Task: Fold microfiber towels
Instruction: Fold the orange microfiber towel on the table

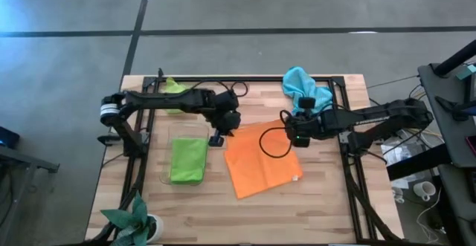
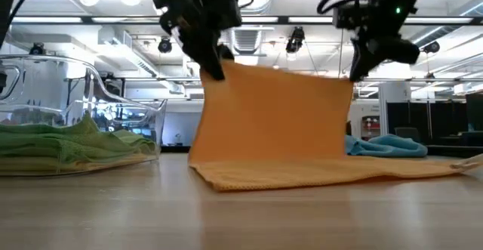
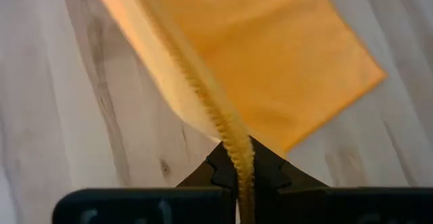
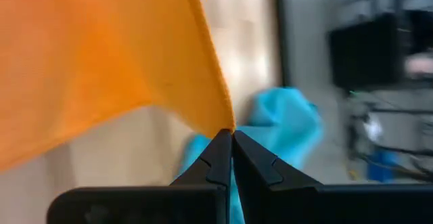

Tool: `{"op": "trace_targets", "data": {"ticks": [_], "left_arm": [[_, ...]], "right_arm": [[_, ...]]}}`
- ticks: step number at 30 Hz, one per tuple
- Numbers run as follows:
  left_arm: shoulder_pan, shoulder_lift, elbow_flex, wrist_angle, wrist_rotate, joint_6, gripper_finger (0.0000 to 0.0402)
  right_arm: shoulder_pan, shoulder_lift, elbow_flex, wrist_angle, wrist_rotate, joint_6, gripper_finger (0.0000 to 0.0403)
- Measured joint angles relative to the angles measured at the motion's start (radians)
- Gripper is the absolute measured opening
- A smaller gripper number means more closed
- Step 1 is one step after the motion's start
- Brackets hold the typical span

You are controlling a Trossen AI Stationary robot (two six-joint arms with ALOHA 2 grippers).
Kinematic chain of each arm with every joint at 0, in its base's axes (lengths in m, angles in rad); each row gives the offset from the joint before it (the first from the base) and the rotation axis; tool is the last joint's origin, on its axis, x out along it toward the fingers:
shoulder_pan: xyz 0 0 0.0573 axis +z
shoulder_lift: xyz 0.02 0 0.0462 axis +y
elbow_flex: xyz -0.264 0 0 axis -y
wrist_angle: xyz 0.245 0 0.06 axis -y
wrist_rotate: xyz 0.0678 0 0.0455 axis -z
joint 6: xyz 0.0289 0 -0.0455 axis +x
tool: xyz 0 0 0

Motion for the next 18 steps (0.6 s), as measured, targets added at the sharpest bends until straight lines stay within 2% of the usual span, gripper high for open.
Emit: {"op": "trace_targets", "data": {"ticks": [2, 6, 8, 13, 18], "left_arm": [[0.001, 0.008, -0.013, 0.001, 0.037, -0.04, 0.0], [-0.034, 0.01, -0.042, 0.007, 0.185, -0.088, 0.0], [-0.068, 0.01, -0.06, 0.031, 0.199, -0.09, 0.0], [-0.154, 0.021, -0.141, 0.224, 0.199, -0.143, 0.0], [-0.231, 0.026, -0.18, 0.338, 0.197, -0.198, 0.0]], "right_arm": [[-0.009, 0.0, -0.034, 0.038, -0.104, -0.014, 0.0008], [0.003, 0.0, -0.072, 0.042, -0.322, 0.008, 0.0008], [0.02, 0.0, -0.079, 0.04, -0.383, 0.033, 0.0008], [0.089, 0.01, -0.081, 0.043, -0.439, 0.088, 0.0008], [0.19, 0.022, -0.077, 0.046, -0.463, 0.148, 0.0008]]}}
